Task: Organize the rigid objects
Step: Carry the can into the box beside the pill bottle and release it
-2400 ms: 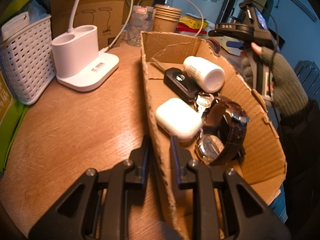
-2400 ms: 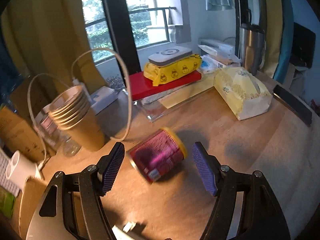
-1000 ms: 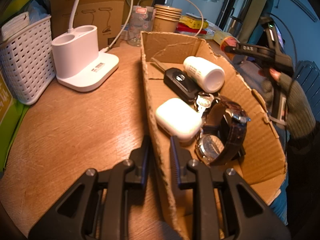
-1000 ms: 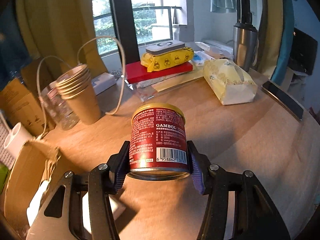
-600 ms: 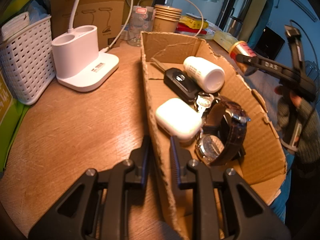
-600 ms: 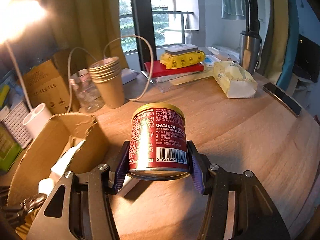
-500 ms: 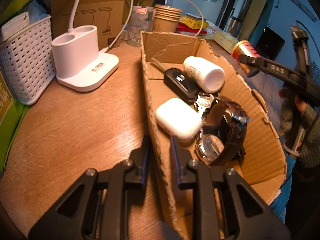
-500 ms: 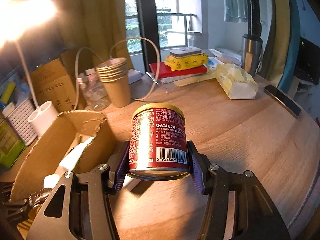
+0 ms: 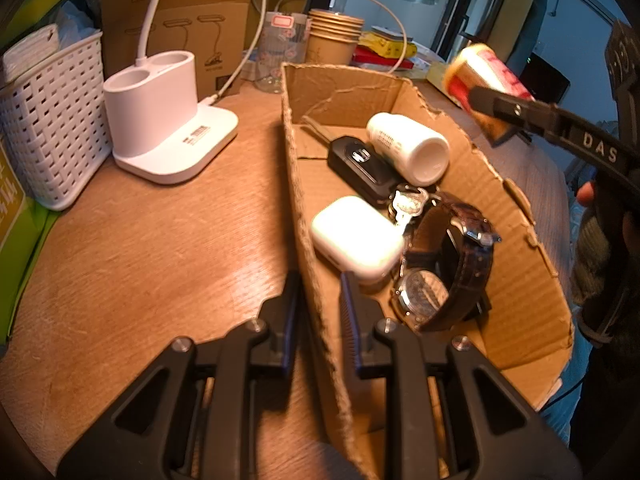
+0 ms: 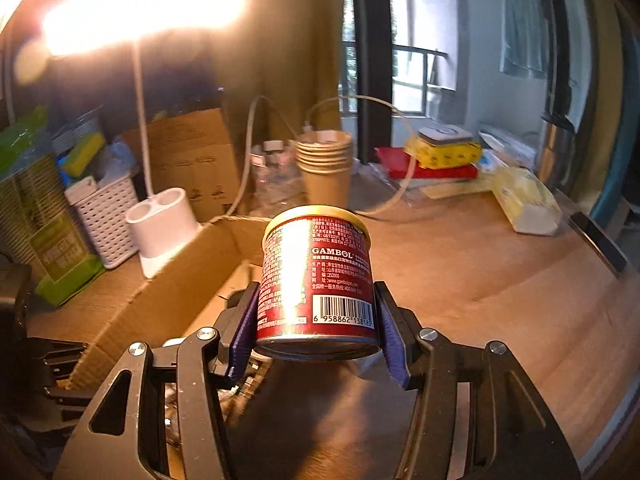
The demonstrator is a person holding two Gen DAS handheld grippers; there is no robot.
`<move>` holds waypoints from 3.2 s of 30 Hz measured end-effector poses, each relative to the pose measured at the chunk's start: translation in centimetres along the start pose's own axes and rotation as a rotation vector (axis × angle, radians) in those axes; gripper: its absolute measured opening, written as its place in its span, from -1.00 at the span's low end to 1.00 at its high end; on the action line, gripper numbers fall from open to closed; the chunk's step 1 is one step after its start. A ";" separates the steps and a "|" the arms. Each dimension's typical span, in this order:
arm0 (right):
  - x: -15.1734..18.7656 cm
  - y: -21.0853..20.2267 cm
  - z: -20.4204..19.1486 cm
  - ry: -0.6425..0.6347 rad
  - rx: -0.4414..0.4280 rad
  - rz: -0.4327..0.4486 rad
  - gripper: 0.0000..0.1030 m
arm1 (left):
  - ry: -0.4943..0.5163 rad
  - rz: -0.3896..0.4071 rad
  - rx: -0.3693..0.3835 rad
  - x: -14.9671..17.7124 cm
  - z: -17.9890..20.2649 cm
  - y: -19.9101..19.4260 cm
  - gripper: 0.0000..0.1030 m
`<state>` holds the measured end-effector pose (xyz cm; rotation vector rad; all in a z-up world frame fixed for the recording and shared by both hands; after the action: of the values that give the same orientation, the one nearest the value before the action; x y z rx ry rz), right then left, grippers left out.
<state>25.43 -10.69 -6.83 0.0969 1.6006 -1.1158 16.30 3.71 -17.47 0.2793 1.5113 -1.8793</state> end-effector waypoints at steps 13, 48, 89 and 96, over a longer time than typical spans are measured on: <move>-1.8 1.7 -5.3 -0.158 -0.091 -0.019 0.11 | 0.000 0.000 0.000 0.0 0.0 0.0 -0.58; -0.4 7.2 -10.3 -0.404 -0.164 -0.279 0.12 | 0.005 0.003 -0.007 0.2 0.2 -0.1 -0.57; -1.7 1.0 -4.9 -0.145 -0.100 -0.054 0.42 | 0.003 0.002 -0.003 -0.1 -0.1 -0.2 -0.56; -1.1 -0.1 -2.5 -0.114 -0.045 -0.042 0.42 | 0.003 0.002 -0.003 -0.1 -0.1 -0.2 -0.56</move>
<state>23.97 -8.46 -6.12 -0.0298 1.5303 -1.0978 16.24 3.87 -17.30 0.2821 1.5153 -1.8759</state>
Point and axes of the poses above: each gripper's, at about its wrist camera, not at the fingertips, and y roughly the way its jaws point, z to its right, x to its underside, the point moved 6 cm from there along y, roughly the way its jaws point, and after that the axes turned 9 degrees about -y, right-handed, at the moved point
